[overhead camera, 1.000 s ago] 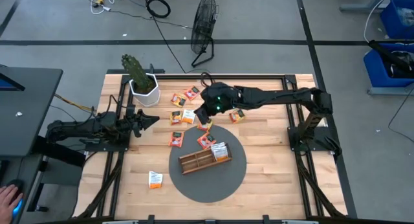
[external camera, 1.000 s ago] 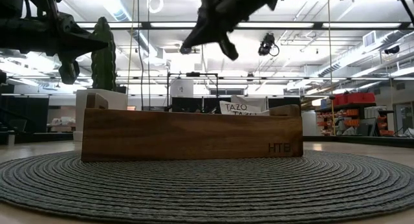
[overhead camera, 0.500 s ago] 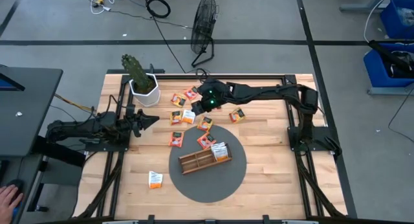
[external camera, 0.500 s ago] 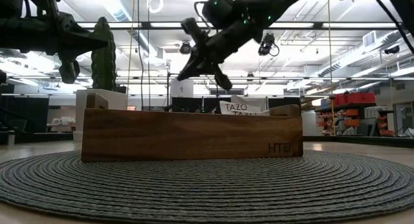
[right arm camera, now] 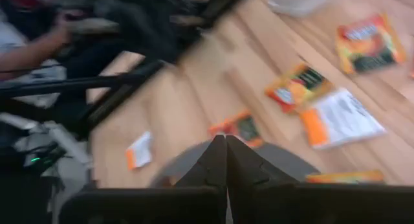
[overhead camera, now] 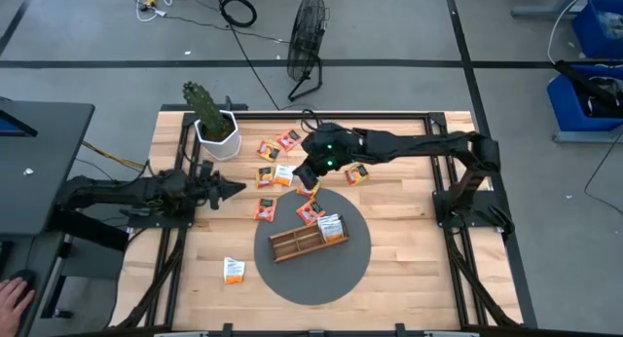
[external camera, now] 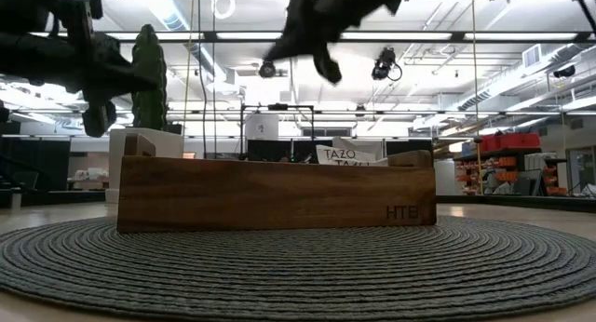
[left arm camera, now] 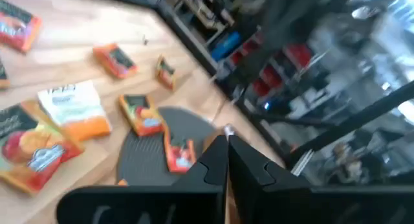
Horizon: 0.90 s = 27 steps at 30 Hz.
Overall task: Pick & Place Tea
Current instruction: Put the top white tea bag into the right section of the wooden organizer
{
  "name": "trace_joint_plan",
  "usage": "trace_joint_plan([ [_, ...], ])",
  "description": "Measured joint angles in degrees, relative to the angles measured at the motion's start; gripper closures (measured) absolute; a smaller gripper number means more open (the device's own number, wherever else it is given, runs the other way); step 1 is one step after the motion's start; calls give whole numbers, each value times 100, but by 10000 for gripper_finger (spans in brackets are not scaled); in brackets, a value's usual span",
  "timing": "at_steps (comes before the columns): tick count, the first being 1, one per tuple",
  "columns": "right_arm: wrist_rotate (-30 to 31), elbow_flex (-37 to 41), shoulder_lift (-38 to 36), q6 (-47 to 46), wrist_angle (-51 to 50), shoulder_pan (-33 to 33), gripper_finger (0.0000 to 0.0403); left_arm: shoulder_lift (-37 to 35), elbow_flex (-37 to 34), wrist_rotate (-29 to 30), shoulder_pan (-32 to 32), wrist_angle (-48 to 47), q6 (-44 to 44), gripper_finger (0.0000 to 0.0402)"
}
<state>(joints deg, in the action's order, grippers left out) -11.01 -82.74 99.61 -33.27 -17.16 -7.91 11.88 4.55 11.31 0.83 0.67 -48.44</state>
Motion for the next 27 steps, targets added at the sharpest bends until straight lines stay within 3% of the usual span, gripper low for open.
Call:
trace_joint_plan([
  [4, 30, -9, -220, 112, 10, 242, 403, 818, 367, -115, -65, 447, 516, 387],
  [8, 562, -7, -447, 186, 6, 483, 403, 1764, 995, -310, -296, 372, 1245, 387],
  [13, 687, -7, -676, 286, -63, 705, 403, 3083, 1892, -1360, -860, 191, 2036, 381],
  [24, 1406, -7, -981, 744, 4, 1218, 403, 5601, 3310, -3551, -2446, 16, 3255, 273],
  [27, 1429, -7, -981, 738, -73, 1270, 403, 6239, 3715, -3797, -2726, -405, 3560, 254],
])
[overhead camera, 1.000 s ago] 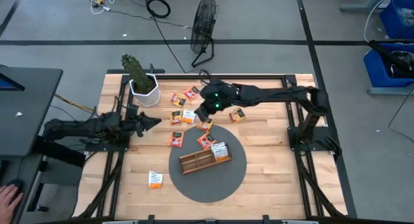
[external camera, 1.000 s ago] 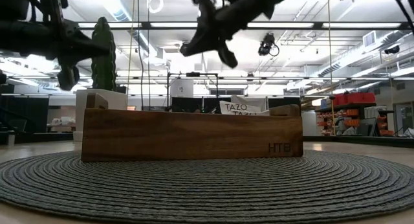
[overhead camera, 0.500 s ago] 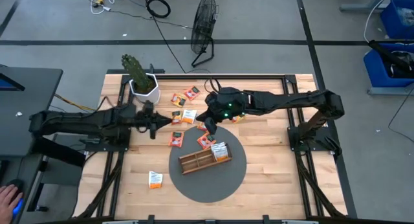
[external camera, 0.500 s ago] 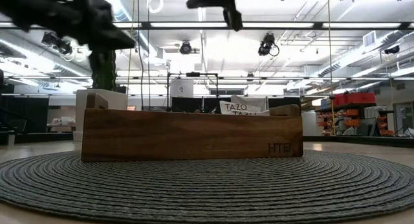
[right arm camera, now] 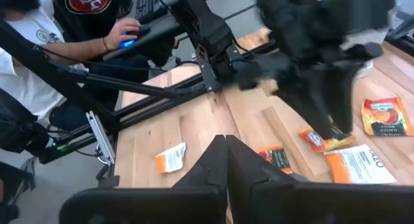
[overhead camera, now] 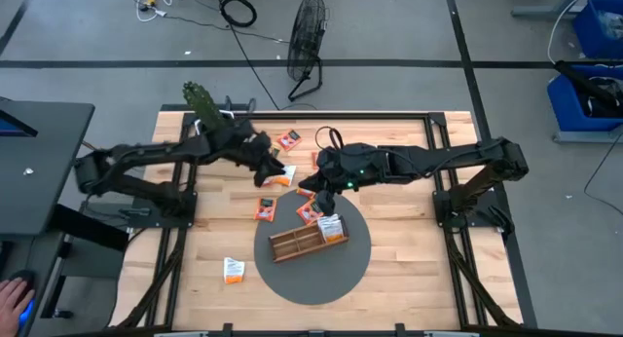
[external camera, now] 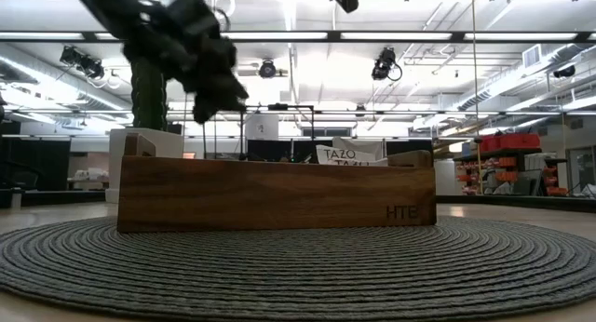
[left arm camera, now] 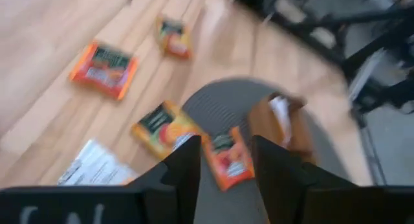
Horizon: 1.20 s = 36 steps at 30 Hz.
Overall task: Pick & Place Tea
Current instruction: Put the top white tea bag into the right section of the wooden organizer
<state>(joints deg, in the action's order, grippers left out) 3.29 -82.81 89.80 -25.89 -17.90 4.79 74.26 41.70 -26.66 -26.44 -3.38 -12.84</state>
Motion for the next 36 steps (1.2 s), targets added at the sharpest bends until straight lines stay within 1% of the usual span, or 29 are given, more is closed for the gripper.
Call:
trace_joint_plan([
  [4, 34, 4, -49, 65, -79, 70, 403, 771, 612, -41, -181, -711, 952, 239],
  [8, 35, 0, -173, 116, -193, 112, 403, 1385, 1181, -36, -240, -1345, 1705, 236],
  [11, 81, 0, -203, 122, -256, 109, 403, 1751, 1477, 32, -252, -1589, 2100, 236],
  [14, 98, 4, -233, 136, -248, 105, 403, 2097, 1656, 143, -296, -1632, 2370, 236],
  [19, 96, 4, -232, 143, -295, 108, 403, 2604, 1963, 563, -394, -1851, 2683, 236],
  [23, 93, 4, -232, 236, -337, 108, 403, 2914, 2190, 859, -491, -2259, 3040, 236],
  [26, 90, 4, -232, 259, -377, 105, 403, 3112, 2308, 915, -544, -2612, 3336, 236],
  [30, 75, 4, -231, 289, -419, 51, 403, 3264, 2334, 1254, -521, -2598, 3437, 236],
  [34, 77, 4, -229, 306, -478, 2, 403, 3276, 2332, 1325, -474, -2538, 3651, 236],
  [36, 80, 4, -229, 306, -513, -1, 403, 3276, 2334, 1465, -446, -2537, 3732, 236],
])
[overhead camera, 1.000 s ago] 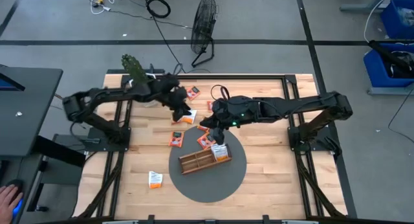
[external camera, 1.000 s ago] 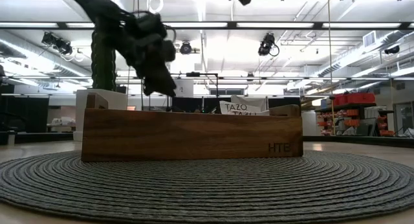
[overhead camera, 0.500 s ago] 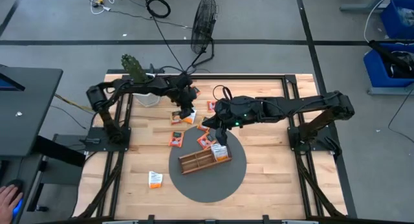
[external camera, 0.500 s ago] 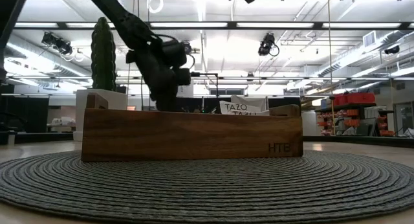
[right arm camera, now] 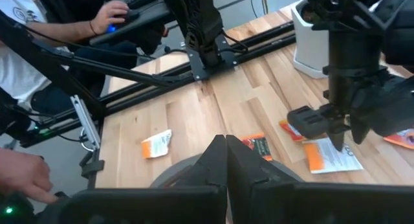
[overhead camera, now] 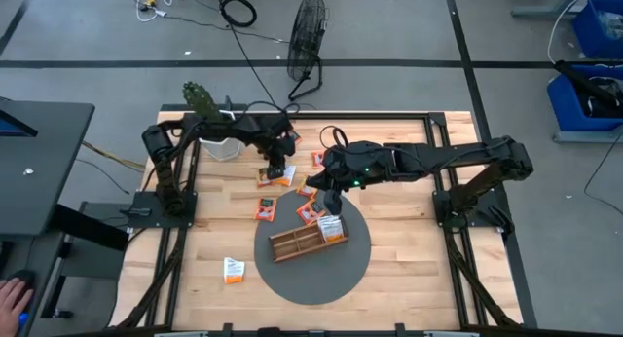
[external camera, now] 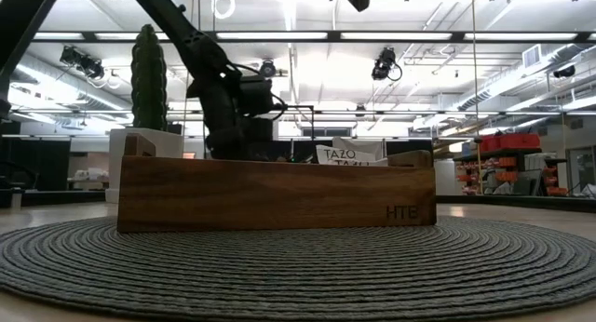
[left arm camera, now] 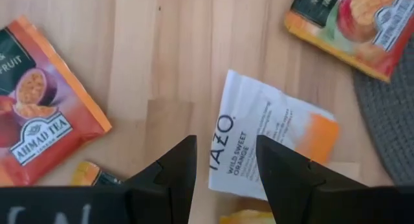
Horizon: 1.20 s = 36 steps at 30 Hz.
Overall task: Pick & Place Tea
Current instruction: Put the top white tea bag into the right section of the wooden organizer
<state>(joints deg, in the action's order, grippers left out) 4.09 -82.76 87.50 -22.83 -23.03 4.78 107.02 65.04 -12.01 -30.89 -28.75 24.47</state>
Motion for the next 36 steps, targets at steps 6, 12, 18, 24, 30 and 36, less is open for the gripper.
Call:
trace_joint_plan([
  [6, -1, 0, 2, 85, 0, -26, 403, 169, -8, 82, 55, -49, 71, 236],
  [12, 1, 0, 2, 84, -30, -33, 403, 357, 26, 103, 185, -128, 37, 244],
  [18, 120, 0, 2, 61, -52, -35, 403, 360, 20, 168, 229, -126, 17, 310],
  [24, 157, 0, 4, 39, -143, -35, 403, 374, 93, 125, 216, -194, -276, 393],
  [30, 239, 0, 4, -32, -240, -35, 403, 433, 590, 212, 229, -500, -274, 399],
  [36, 728, 0, -12, -217, -604, -35, 403, 419, 1313, 600, 257, -1073, -269, 400],
])
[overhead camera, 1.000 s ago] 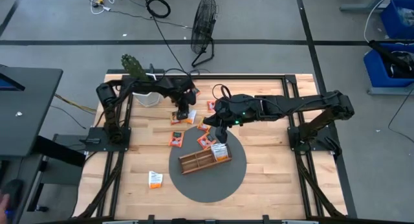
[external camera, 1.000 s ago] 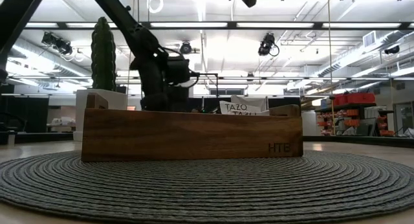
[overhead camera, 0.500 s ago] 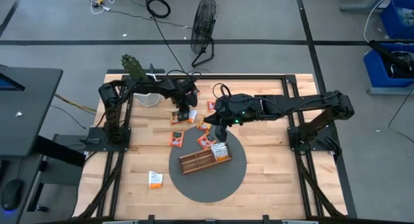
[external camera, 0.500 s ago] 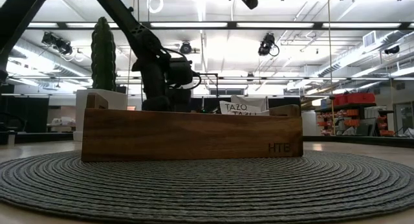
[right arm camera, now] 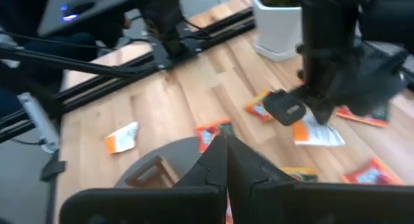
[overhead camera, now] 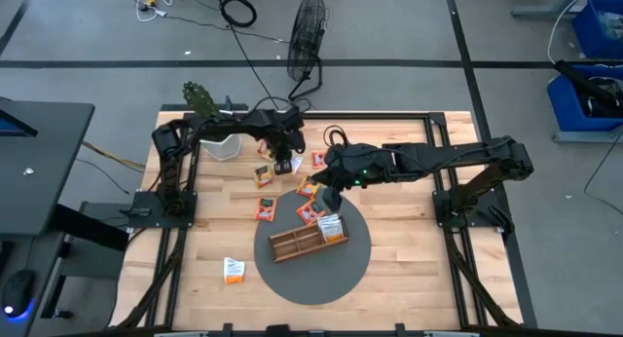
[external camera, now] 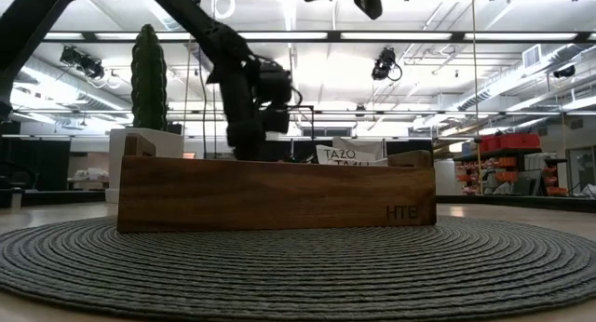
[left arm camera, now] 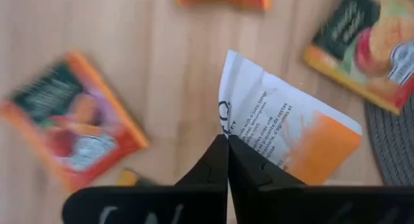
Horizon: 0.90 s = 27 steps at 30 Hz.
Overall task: Pick & Place Tea
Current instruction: Put the top white tea bag into the right section of the wooden organizer
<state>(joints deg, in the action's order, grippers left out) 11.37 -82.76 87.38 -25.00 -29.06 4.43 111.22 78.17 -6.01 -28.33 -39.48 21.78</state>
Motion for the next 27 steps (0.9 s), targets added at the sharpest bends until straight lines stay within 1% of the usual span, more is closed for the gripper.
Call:
trace_joint_plan([
  [4, 249, -7, -140, -182, -324, -20, 403, -91, 465, 158, 63, -279, -13, 400],
  [9, 636, -11, -532, -589, -966, -90, 396, -498, 841, 374, 236, -133, 19, 400],
  [11, 712, -11, -768, -812, -1214, -164, 394, -720, 879, 518, 320, 44, 28, 401],
  [13, 724, -11, -943, -1120, -1412, -282, 394, -954, 881, 789, 463, 192, 30, 401],
  [15, 722, -11, -1002, -1413, -1577, -408, 394, -1183, 884, 1022, 613, 277, 60, 401],
  [19, 689, -9, -1001, -1658, -1626, -593, 386, -1520, 886, 1386, 1013, 505, 67, 401],
  [21, 464, -9, -969, -1659, -1581, -689, 373, -1642, 886, 1700, 1251, 566, 161, 401],
  [23, 184, -9, -901, -1658, -1381, -784, 352, -1717, 890, 2043, 1492, 607, 330, 401],
  [27, -359, -10, -880, -1763, -978, -1037, 286, -1731, 890, 2514, 1972, 584, 686, 401],
])
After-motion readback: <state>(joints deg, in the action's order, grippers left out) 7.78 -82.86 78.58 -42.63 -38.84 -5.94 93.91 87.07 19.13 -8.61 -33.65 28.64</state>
